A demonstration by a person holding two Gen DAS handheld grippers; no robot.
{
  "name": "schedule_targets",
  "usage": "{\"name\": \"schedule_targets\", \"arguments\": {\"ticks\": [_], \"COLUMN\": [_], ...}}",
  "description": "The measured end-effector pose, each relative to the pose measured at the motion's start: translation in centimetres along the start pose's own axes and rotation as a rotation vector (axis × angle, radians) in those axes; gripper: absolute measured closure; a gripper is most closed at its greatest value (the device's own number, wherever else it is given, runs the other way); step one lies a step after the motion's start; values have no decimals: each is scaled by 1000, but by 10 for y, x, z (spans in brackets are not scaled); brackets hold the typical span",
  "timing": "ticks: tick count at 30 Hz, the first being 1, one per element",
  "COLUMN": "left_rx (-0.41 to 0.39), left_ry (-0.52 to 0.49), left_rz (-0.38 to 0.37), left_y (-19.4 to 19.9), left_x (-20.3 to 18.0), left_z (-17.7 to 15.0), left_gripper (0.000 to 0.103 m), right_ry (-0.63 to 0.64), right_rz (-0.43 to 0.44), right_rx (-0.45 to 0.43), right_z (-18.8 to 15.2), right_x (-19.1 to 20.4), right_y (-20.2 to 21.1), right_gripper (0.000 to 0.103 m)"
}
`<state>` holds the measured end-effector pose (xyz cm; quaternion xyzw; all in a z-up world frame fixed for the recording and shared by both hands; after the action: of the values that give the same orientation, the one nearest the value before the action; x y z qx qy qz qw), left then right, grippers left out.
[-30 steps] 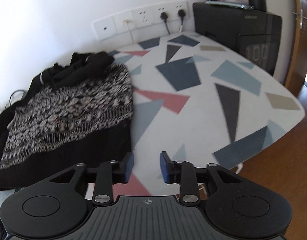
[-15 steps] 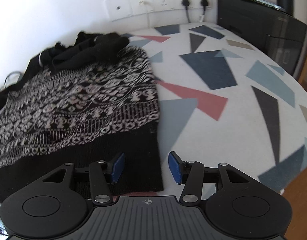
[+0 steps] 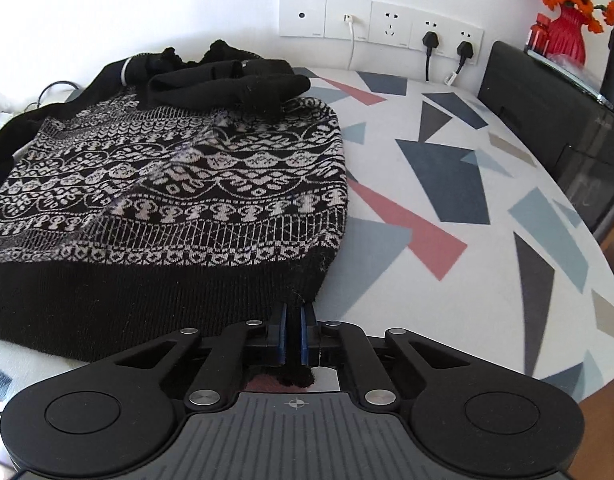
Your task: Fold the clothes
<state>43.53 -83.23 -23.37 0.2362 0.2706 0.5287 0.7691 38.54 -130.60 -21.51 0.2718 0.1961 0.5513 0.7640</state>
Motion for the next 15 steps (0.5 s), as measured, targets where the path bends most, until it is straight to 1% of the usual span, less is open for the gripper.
{"name": "schedule_targets", "arguments": {"ticks": [5,9,12,15], "left_rx": [16,39,52,73], "left_ry": [34,31,22,19], "left_rz": [-15,-28,-36,-38], "left_y": [13,22,28,27], "left_x": [7,5,7,9], "left_z": [-6,-12,-17,-20], "left_gripper": [96,96,96,96], "right_ry": [19,35,10,15], "right_rz": [18,27,31,40], "right_rx": [22,53,67,80], "right_z": [-10,-27,-37,-49], "right_x": [-7,-7,-9,-10], "right_y": [20,29,39,47], "right_gripper": [100,100,100,100]}}
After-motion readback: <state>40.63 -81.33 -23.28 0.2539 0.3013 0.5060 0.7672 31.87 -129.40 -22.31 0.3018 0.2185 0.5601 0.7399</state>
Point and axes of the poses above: each gripper's, at about its wrist camera, not at the fingertips, and y roughly against the way its jaws point, x to its left, z to its top, the point moved 8 cm from there along -y, roughly the way its jaws point, and after that the axes turned 11 degrees about -x, right-handed, at the moved point
